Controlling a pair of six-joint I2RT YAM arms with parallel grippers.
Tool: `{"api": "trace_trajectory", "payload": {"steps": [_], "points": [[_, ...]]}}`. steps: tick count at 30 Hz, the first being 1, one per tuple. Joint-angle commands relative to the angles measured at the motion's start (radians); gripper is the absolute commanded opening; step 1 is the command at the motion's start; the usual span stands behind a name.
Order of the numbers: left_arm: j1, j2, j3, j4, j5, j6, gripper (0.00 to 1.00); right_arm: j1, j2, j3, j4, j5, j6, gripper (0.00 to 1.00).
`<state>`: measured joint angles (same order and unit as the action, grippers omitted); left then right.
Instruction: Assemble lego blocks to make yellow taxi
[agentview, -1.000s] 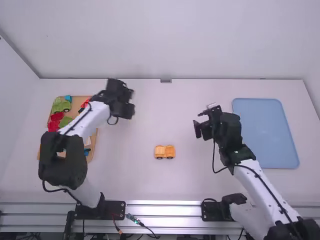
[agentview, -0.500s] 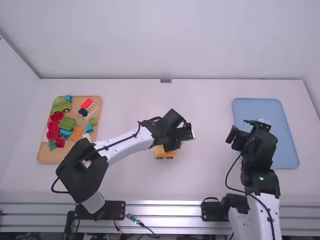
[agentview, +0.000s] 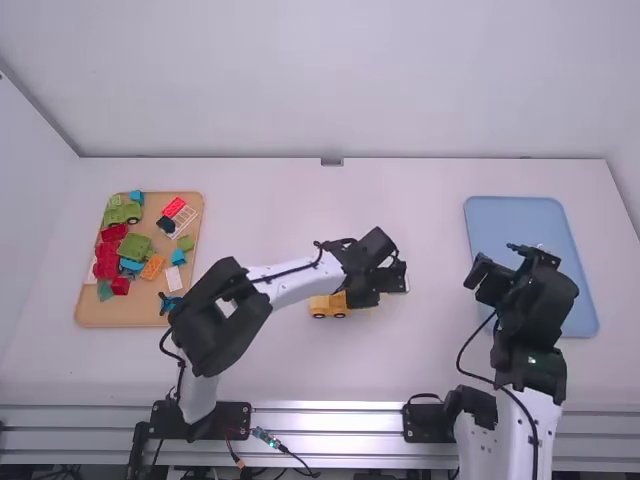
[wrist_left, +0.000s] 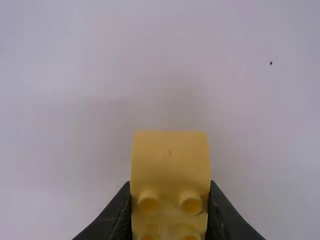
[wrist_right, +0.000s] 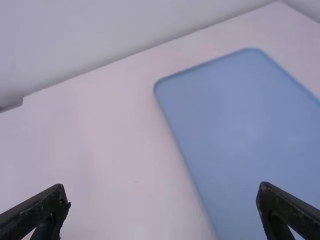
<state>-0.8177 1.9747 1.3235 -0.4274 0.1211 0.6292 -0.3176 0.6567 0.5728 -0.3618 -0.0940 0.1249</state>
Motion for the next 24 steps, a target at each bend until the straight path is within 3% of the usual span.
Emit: {"api": "trace_trajectory", "payload": {"steps": [1, 12, 24], "points": [[-0.005, 0.045, 0.013, -0.003, 0.022, 0.033, 0.01, -0.011, 0.042, -0.003, 0.015, -0.039, -0.027, 0.99], [-0.008, 0.093, 0.014, 0.026, 0.037, 0.045, 0.01, 0.018, 0.144, -0.002, 0.071, -0.115, -0.108, 0.99], [-0.008, 0.116, 0.013, 0.012, 0.068, 0.040, 0.03, 0.047, 0.111, -0.002, 0.074, -0.108, -0.106, 0.99]]}}
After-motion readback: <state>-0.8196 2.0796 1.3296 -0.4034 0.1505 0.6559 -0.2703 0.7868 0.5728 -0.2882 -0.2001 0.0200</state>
